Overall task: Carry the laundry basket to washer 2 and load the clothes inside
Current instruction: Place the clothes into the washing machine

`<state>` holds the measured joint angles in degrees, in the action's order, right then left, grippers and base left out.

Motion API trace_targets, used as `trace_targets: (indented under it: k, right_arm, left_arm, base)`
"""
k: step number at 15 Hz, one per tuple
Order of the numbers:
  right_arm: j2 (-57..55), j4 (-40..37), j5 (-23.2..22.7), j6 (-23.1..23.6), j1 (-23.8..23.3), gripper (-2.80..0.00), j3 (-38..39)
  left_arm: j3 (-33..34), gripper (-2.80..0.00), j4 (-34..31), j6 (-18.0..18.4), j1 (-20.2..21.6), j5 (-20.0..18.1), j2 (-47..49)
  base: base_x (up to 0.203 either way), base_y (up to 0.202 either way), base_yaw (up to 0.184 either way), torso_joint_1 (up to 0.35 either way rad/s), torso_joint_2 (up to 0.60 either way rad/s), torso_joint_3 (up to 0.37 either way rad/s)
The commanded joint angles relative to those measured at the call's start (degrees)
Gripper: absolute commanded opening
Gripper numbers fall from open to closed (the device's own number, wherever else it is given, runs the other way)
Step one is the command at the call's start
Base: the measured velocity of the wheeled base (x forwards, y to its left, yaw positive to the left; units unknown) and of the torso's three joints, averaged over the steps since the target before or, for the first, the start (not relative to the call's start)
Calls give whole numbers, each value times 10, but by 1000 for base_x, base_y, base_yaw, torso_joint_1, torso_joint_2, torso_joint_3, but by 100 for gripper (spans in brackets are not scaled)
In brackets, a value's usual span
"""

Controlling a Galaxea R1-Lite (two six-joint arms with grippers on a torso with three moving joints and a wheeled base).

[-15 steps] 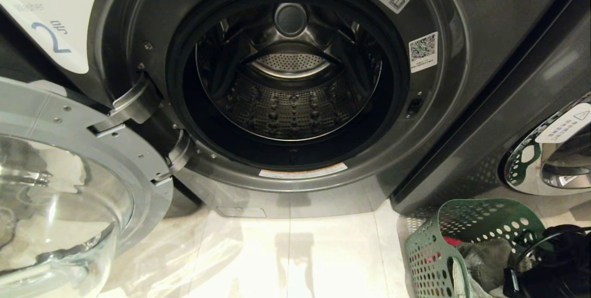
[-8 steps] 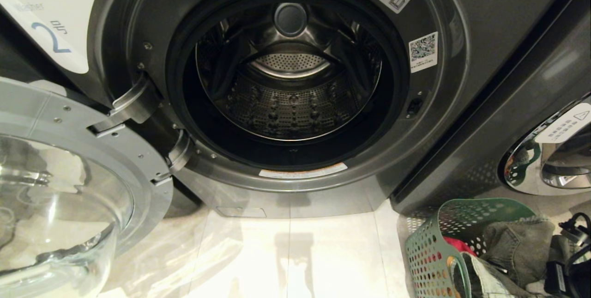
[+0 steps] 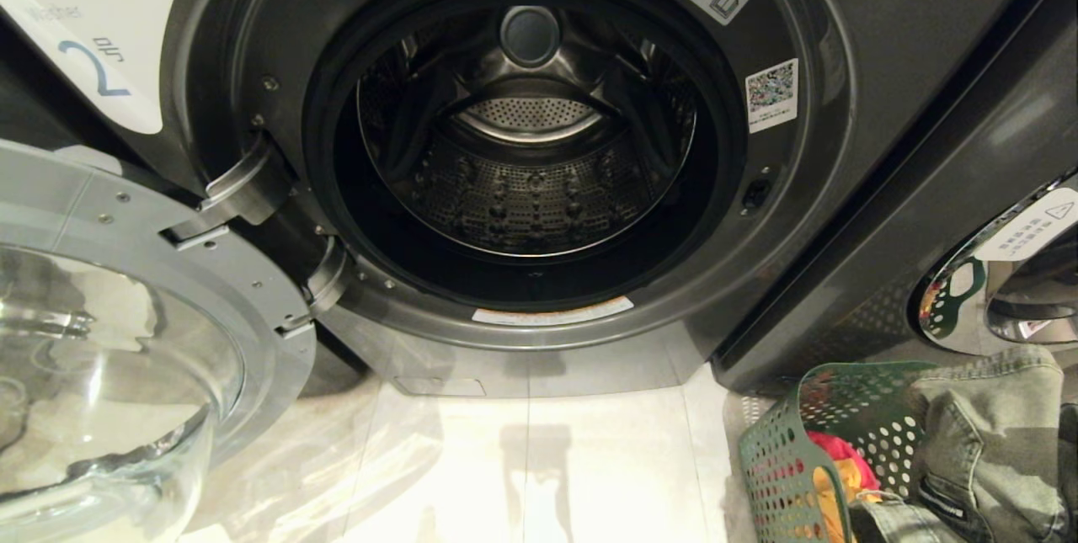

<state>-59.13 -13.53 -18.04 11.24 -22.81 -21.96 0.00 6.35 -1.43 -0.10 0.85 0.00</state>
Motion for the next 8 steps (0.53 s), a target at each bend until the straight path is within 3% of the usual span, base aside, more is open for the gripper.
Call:
trace_targets:
  k: [1,4,8]
  right_arm:
    - [72,-1,1,5,132,-280,-6]
    - [95,-1,40,2,340,-280,-26]
    - [93,2,152,-3,587,-280,-86]
  left_arm:
    - [23,-280,1,-1,0,0,1]
    - [23,-280,1,-1,0,0,1]
    - [23,-280,1,-1,0,0,1]
  base:
    - [0,0,0,0,0,0]
    - [0,0,0,0,0,0]
    - [0,0,0,0,0,0]
